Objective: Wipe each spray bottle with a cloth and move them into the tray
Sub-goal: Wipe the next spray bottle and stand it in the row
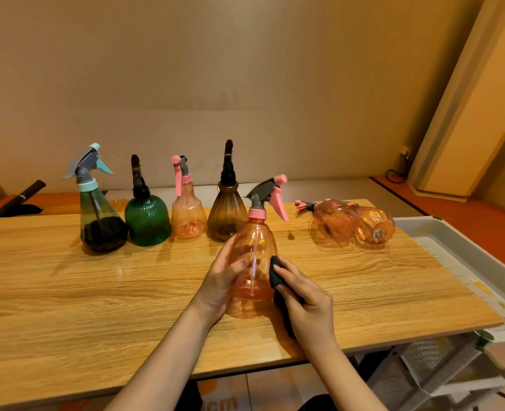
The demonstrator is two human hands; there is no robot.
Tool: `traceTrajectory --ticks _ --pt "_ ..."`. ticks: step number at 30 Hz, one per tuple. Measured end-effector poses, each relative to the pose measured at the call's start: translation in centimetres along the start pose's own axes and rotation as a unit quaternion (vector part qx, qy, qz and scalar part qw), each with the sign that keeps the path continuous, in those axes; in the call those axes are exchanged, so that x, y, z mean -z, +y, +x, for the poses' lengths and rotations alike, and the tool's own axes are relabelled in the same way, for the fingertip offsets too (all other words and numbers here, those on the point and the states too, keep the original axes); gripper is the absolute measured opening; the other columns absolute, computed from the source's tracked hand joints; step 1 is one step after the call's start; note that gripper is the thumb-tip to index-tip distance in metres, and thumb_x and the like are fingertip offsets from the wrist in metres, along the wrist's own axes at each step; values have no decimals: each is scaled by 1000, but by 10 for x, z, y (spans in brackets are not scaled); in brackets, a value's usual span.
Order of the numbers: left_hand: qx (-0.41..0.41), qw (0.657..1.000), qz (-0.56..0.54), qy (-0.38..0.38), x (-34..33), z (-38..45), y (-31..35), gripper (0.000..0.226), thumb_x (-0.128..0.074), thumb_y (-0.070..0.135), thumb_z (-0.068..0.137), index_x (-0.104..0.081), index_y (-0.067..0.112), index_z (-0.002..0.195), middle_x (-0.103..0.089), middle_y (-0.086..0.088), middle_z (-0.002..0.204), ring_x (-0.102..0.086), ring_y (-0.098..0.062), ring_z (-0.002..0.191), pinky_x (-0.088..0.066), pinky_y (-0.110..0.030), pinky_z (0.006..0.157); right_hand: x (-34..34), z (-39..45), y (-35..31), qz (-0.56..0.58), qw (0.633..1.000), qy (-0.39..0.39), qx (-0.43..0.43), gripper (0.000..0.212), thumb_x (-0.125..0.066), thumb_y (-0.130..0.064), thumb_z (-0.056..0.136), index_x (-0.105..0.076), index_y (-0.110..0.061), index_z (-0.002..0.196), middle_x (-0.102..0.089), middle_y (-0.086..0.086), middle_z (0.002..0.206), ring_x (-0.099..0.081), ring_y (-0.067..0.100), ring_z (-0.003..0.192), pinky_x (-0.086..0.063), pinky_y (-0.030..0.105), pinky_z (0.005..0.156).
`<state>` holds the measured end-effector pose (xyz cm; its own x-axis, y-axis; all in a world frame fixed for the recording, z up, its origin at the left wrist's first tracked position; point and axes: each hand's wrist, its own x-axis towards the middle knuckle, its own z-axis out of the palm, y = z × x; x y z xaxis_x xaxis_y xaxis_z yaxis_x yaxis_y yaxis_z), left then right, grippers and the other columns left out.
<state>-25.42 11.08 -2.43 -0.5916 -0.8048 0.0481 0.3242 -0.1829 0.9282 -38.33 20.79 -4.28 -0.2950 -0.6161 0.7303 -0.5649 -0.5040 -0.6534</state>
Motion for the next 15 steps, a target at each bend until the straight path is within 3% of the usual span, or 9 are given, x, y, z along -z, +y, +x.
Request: traceTrajectory --ticks 4,8,13,15 --pt "-8 999 38 -26 2 1 -4 77 -74 33 56 -51 28 129 -68 -4 118 -64 -24 111 -55 -33 81 2 7 -1 -18 1000 13 5 48 -62 -3 79 -56 -24 121 -51 -35 123 -53 3 117 -40 15 97" --pt "-18 997 71 -33 2 0 -7 75 -75 33 57 -52 30 128 -67 0 121 -61 -20 115 -53 -33 87 4 24 -6 -24 1000 13 11 42 -61 0 77 -60 -13 117 -56 -16 122 -54 2 116 -41 14 96" --pt "-19 997 73 -31 3 -1 -7 75 -76 34 55 -53 33 127 -63 -8 124 -60 -27 116 -52 -40 92 8 32 -2 6 998 12 -57 46 -64 4 79 -61 -28 112 -59 -20 112 -52 -9 111 -40 9 93" --pt "-21 997 74 -30 2 -2 -6 76 -76 34 54 -53 33 126 -64 -6 123 -61 -24 114 -53 -39 91 9 36 -3 7 998 6 -66 49 -65 8 78 -60 -26 112 -59 -21 109 -52 -14 107 -40 7 90"
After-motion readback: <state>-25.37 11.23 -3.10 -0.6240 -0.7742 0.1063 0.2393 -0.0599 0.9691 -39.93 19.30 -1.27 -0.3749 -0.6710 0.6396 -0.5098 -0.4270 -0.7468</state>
